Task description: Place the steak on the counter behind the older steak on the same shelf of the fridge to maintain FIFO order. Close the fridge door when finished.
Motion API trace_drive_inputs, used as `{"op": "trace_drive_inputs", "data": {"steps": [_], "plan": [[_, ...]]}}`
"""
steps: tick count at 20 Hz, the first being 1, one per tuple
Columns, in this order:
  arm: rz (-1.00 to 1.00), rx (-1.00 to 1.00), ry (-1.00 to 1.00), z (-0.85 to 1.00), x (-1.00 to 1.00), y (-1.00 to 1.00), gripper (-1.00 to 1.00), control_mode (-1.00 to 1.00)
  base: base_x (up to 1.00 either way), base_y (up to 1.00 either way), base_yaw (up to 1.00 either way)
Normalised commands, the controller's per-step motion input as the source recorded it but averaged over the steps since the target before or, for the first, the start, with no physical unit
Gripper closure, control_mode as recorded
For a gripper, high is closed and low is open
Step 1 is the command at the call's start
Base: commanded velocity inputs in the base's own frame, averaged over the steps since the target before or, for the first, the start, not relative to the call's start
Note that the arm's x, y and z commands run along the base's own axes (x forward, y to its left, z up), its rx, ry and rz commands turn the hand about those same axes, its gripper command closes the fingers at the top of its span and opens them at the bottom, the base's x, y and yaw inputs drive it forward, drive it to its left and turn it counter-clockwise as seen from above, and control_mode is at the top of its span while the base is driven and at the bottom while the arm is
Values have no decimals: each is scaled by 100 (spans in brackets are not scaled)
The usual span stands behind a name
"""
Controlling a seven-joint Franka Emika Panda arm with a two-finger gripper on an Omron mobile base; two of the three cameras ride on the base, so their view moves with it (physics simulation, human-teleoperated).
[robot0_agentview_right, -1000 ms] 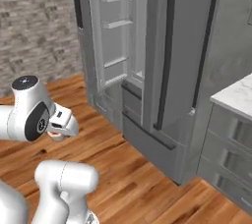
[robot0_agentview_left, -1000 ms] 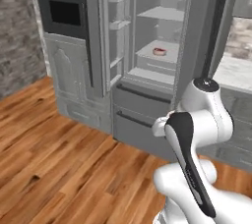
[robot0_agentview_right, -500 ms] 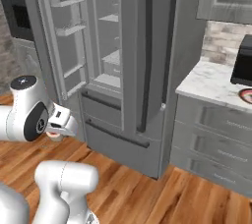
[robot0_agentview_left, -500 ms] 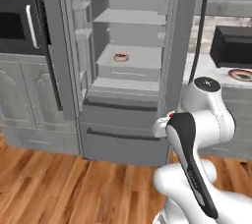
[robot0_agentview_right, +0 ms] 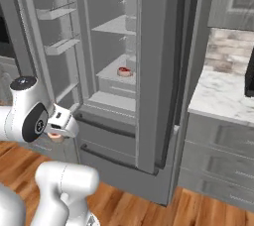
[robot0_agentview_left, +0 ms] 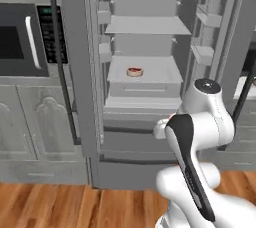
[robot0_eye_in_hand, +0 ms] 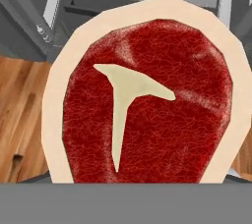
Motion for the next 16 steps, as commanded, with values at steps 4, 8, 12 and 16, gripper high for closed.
{"op": "trace_drive_inputs", "data": {"steps": [4,8,12,16], "plan": [[0,0,0,0,0,0,100,100,57,0,-20],[0,0,0,0,0,0,100,100,67,14,-30],[0,0,0,0,0,0,100,100,71,28,-28],[0,0,0,0,0,0,100,100,66,43,-27]]}}
